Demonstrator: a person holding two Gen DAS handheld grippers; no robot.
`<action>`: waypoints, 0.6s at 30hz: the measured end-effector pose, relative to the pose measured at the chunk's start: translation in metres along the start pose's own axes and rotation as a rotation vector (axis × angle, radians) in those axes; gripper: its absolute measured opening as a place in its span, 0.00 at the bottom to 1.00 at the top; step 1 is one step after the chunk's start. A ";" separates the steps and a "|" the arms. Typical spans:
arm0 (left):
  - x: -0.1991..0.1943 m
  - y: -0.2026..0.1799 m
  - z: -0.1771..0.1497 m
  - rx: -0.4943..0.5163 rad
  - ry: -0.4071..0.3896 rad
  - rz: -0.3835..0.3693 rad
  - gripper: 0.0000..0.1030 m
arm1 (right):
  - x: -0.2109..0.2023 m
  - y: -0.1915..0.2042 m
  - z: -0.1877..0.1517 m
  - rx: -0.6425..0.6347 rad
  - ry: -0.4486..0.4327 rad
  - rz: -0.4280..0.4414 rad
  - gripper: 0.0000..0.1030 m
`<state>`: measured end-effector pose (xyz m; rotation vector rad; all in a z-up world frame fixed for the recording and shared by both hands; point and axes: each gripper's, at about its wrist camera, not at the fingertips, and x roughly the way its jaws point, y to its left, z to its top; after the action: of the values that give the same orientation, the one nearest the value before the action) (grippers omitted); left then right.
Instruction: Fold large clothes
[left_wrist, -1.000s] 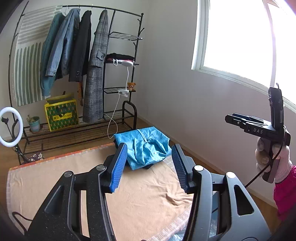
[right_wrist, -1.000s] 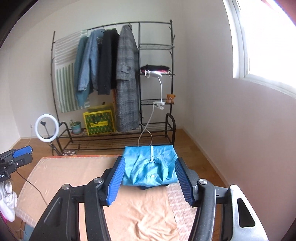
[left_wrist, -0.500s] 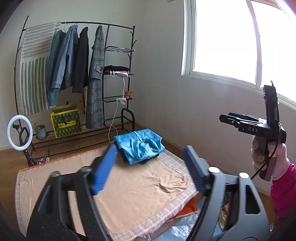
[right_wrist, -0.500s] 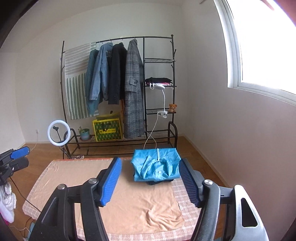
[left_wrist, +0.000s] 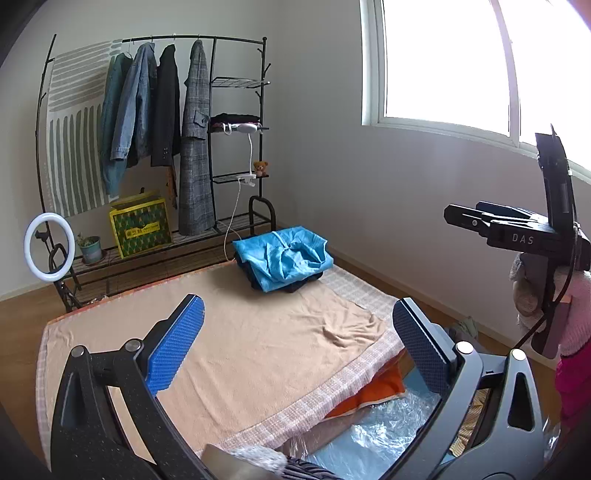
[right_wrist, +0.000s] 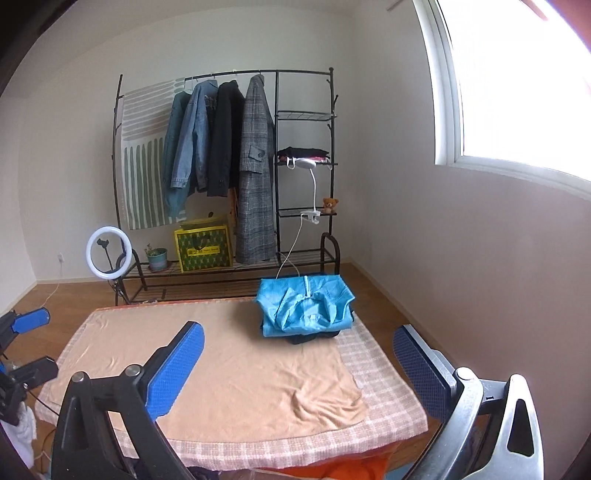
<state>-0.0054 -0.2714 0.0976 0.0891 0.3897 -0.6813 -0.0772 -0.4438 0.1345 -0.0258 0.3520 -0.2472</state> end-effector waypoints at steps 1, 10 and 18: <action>0.000 0.000 -0.003 -0.007 0.008 0.005 1.00 | 0.000 0.001 -0.003 0.004 0.005 -0.003 1.00; 0.011 0.007 -0.023 -0.072 0.075 -0.002 1.00 | 0.003 0.014 -0.019 -0.005 0.018 -0.028 1.00; 0.007 0.012 -0.025 -0.069 0.076 0.011 1.00 | 0.014 0.026 -0.033 -0.022 0.054 -0.012 1.00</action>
<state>-0.0014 -0.2613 0.0709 0.0516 0.4856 -0.6544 -0.0699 -0.4217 0.0966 -0.0430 0.4088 -0.2560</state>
